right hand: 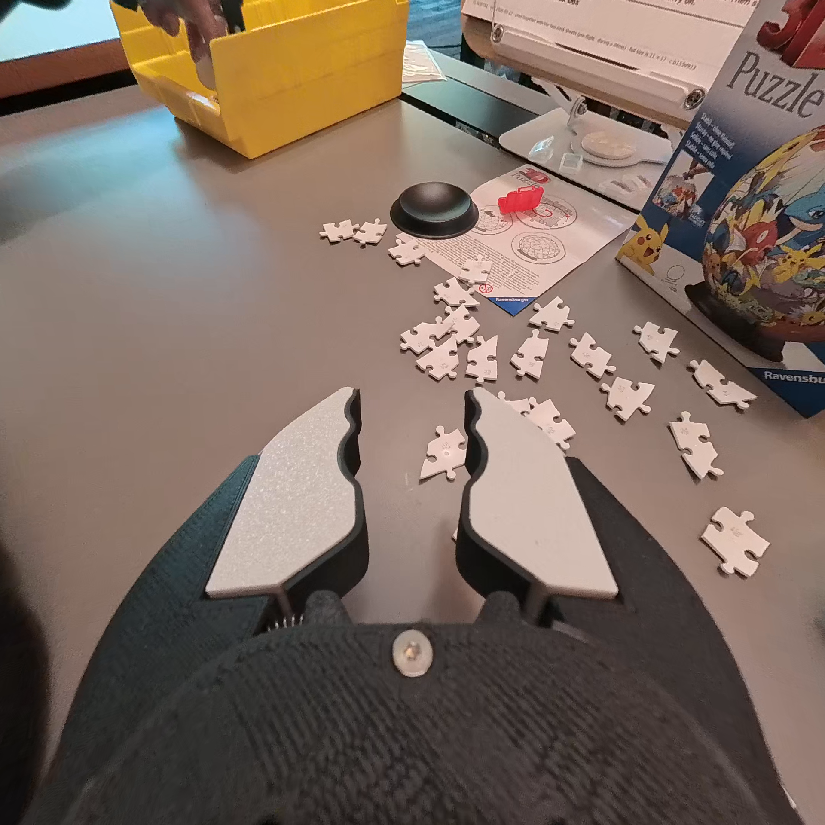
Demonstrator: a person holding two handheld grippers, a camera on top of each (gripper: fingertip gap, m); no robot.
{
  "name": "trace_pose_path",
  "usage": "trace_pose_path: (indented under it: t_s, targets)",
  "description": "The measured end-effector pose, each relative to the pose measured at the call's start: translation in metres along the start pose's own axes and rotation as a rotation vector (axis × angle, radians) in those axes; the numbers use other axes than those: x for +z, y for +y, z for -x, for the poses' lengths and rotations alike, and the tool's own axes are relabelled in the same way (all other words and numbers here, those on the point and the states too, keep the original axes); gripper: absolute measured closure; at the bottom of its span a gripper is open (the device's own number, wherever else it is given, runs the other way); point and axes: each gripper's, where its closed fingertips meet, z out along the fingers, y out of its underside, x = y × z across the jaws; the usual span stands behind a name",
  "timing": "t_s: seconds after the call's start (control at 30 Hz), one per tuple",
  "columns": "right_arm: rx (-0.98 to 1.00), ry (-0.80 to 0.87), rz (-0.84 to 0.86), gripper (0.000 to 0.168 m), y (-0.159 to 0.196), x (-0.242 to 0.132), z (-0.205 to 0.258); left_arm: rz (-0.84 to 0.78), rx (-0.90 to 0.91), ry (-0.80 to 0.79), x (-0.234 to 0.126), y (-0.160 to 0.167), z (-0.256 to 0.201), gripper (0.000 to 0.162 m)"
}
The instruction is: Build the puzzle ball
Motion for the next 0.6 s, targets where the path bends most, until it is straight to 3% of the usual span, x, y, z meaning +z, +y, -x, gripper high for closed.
trace_pose_path:
  t_s: [0.23,0.33,0.37,0.6]
  targets:
    - [0.007,0.002,-0.004,0.123,0.001,-0.001,-0.002,-0.021,-0.045,-0.047,0.006,-0.002,0.005,0.125]
    - [0.016,-0.004,-0.004,0.123,0.002,0.002,-0.001,-0.066,-0.032,-0.047,0.006,-0.008,0.002,0.159]
    - [0.014,-0.007,-0.003,0.123,0.002,0.002,0.000,-0.074,-0.025,-0.053,0.006,-0.009,0.002,0.162]
    - [0.007,-0.004,-0.003,0.123,0.003,0.000,0.000,-0.130,0.059,-0.039,0.006,-0.010,0.002,0.162]
